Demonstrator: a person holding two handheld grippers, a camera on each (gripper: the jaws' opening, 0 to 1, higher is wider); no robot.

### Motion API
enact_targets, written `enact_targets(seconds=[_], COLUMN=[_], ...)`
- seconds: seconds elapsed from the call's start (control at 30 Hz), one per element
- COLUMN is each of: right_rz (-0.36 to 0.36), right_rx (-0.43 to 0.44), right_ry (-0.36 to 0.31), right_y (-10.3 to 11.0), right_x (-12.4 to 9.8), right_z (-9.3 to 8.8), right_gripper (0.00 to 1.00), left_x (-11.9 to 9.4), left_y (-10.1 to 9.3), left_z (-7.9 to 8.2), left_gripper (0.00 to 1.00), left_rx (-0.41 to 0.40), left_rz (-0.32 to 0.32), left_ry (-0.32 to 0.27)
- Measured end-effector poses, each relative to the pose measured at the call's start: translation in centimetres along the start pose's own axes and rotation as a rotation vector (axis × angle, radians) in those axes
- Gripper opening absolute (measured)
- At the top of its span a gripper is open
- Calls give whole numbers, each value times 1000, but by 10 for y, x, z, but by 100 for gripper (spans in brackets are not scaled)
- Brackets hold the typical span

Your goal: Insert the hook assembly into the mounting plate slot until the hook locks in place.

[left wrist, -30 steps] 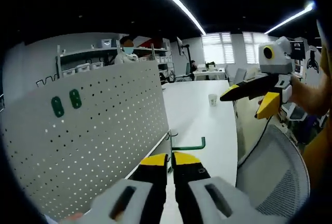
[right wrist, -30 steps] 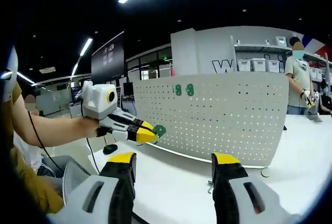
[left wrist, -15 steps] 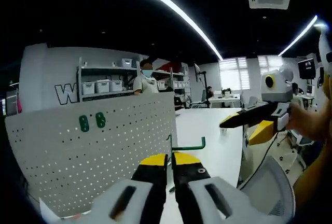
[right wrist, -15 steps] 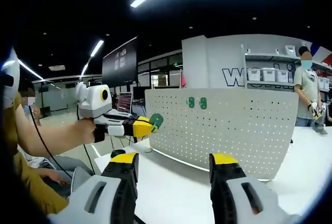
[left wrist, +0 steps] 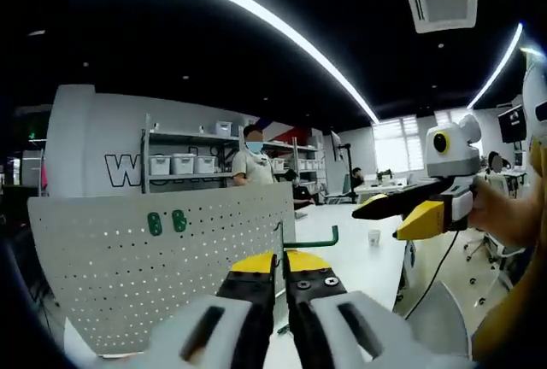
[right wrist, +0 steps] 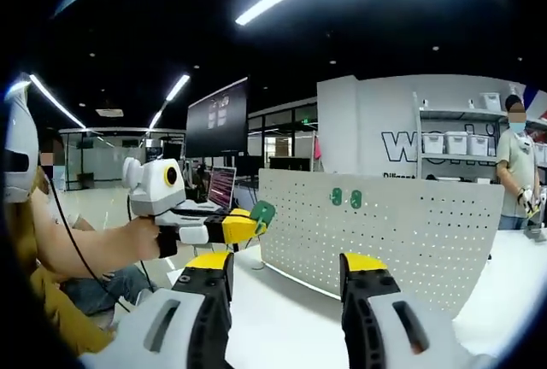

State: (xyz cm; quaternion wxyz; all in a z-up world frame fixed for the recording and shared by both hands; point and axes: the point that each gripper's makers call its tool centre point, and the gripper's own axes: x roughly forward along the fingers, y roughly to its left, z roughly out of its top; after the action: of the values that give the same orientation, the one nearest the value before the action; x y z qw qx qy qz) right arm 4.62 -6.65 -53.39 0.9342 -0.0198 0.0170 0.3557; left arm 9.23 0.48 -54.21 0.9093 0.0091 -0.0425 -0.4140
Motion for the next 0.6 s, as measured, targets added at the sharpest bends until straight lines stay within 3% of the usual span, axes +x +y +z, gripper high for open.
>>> enact_targets(seconds=[0.27, 0.47, 0.6], right_rz=[17, 9, 8], right_rx=[-16, -18, -19], right_ry=[-30, -65, -78], right_y=[10, 8, 7], right_x=[5, 6, 10], right_z=[13, 25, 32], right_gripper=[47, 44, 43], left_x=[-4, 4, 8], left_y=[1, -3, -5], left_z=[6, 8, 15], left_gripper=[3, 3, 3], left_rx=[-20, -28, -25], left_rz=[12, -9, -28], left_ry=[-41, -62, -107])
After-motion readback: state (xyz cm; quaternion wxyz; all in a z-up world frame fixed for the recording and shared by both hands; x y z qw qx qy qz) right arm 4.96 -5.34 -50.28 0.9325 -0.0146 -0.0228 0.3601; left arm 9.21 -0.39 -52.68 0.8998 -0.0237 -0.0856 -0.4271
